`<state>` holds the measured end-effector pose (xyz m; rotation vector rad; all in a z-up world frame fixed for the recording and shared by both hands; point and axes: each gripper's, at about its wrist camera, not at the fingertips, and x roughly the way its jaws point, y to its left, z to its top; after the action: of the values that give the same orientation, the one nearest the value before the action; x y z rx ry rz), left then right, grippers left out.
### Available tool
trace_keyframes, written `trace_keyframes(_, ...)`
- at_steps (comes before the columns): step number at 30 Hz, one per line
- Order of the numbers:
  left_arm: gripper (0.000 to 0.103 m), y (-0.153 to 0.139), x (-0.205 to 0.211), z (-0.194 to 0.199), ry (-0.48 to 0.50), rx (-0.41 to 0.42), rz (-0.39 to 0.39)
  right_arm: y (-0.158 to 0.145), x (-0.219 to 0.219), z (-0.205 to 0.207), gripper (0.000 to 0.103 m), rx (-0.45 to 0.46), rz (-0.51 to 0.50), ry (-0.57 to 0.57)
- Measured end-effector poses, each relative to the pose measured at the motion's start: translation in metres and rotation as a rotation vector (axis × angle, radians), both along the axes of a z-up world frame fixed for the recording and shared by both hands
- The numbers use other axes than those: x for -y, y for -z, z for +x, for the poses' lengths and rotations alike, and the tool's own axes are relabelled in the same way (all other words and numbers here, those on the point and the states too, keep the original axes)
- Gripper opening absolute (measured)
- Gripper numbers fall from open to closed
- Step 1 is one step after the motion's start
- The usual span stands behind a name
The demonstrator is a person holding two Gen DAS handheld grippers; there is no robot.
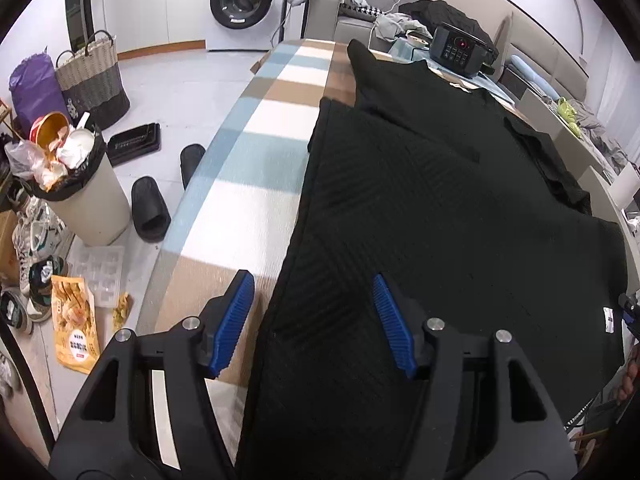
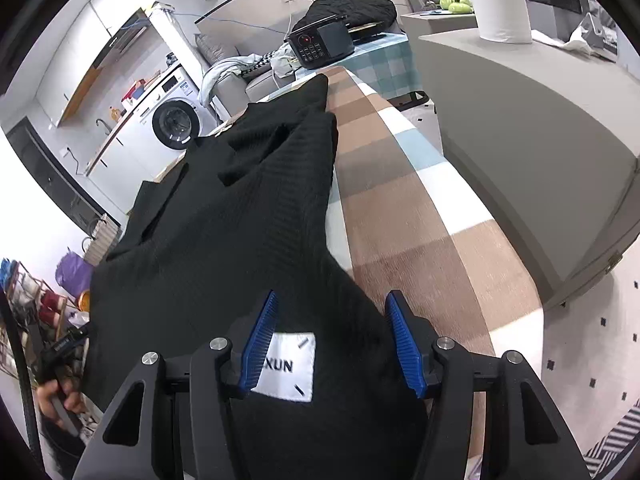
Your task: Fold small clothes
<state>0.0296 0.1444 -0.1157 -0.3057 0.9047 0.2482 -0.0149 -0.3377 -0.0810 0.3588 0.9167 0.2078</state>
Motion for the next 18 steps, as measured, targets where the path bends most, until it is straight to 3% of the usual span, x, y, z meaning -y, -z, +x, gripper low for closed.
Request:
trace_keyframes(2, 0.053, 0.002, 0.001, -0.002, 0.005, 0.007, -0.011, 0.0, -0.003, -0.001, 0.057, 0.013, -0.026, -0.001)
trace_keyframes(4, 0.022, 0.002, 0.004, -0.004, 0.015, 0.021, -0.009, 0.001, -0.009, -0.001, 0.056, 0.027, -0.057, -0.015)
trace_keyframes(5, 0.014, 0.002, 0.005, -0.005, 0.016, 0.029, -0.012, 0.001, -0.014, -0.001, 0.044, 0.034, -0.07, -0.035)
trace_keyframes(6, 0.006, 0.001, 0.005, -0.007, 0.017, 0.044, -0.018, 0.002, -0.017, -0.003, 0.021, 0.037, -0.081, -0.054)
trace_keyframes(7, 0.005, -0.003, 0.006, -0.009, 0.016, 0.064, -0.019, 0.002, -0.019, -0.004, 0.013, 0.041, -0.095, -0.065)
trace_keyframes(9, 0.004, -0.012, 0.008, -0.016, 0.012, 0.107, -0.007, -0.003, -0.019, -0.007, 0.008, 0.079, -0.083, -0.077)
trace_keyframes(12, 0.003, -0.033, 0.007, -0.031, 0.004, 0.198, -0.025, -0.024, -0.009, -0.02, 0.006, 0.202, -0.044, -0.046)
trace_keyframes(14, 0.003, -0.048, 0.005, -0.037, -0.007, 0.26, -0.042, -0.039, 0.004, -0.029, 0.006, 0.313, 0.053, -0.015)
trace_keyframes(18, 0.003, -0.077, 0.004, -0.039, -0.027, 0.348, -0.023, -0.059, 0.012, -0.038, 0.006, 0.434, 0.118, 0.062)
